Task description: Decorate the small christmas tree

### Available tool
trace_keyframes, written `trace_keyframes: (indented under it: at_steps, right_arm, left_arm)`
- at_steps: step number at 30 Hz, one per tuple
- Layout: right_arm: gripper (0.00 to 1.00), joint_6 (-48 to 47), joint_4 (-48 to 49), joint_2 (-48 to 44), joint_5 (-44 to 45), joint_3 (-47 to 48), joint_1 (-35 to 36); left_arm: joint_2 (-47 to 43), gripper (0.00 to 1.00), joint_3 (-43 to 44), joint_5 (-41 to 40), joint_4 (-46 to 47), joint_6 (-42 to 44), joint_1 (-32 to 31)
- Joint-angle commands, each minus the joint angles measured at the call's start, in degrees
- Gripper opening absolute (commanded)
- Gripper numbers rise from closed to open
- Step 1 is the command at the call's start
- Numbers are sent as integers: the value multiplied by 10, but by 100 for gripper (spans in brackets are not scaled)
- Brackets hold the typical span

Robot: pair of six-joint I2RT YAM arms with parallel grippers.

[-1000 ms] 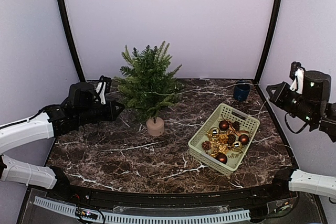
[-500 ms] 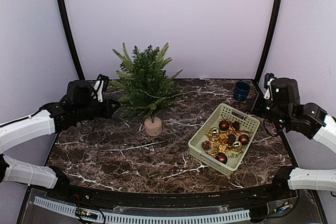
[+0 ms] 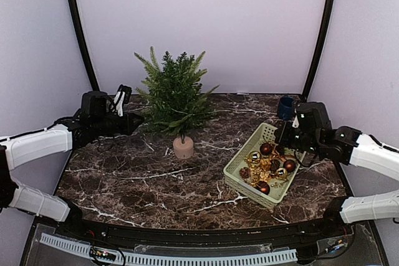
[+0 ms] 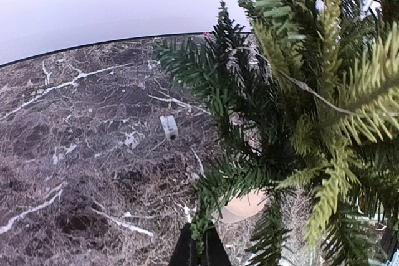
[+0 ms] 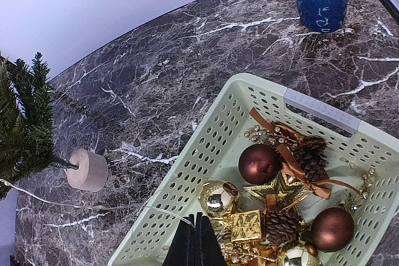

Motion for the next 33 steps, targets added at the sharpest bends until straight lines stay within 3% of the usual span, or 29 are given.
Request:
trace_keyframes:
  at_steps: [1, 4, 6, 10, 14, 22, 24, 27, 33]
  right_arm:
    - [0, 6, 61, 18, -27, -6, -4]
    - [0, 9, 71, 29, -39, -7, -4]
    - [0, 10, 76, 33, -46, -7, -4]
    - [0, 5, 83, 32, -55, -8, -4]
    - [0, -5, 80, 28, -58, -6, -4]
    - [0, -10, 92, 27, -70, -7, -4]
    - [0, -10, 96, 28, -73, -8, -4]
    - [0, -12, 103, 33, -79, -9, -4]
    - [0, -12, 107, 34, -83, -11, -4]
  left_arm:
    - [32, 0, 38, 43, 38, 30, 26]
    - [46, 5, 58, 51, 40, 36, 35]
    - [45, 19, 70, 49, 35, 39, 36]
    - [13, 58, 58, 28, 22, 37, 37]
    - [-60, 73, 21, 26, 7, 15, 37]
    - [-162, 74, -58, 82, -11, -83, 34]
    - [-167, 69, -65, 94, -13, -102, 30]
    - [-159, 47, -66, 110, -12, -123, 20]
    - [-137, 42, -67, 117, 12, -135, 14]
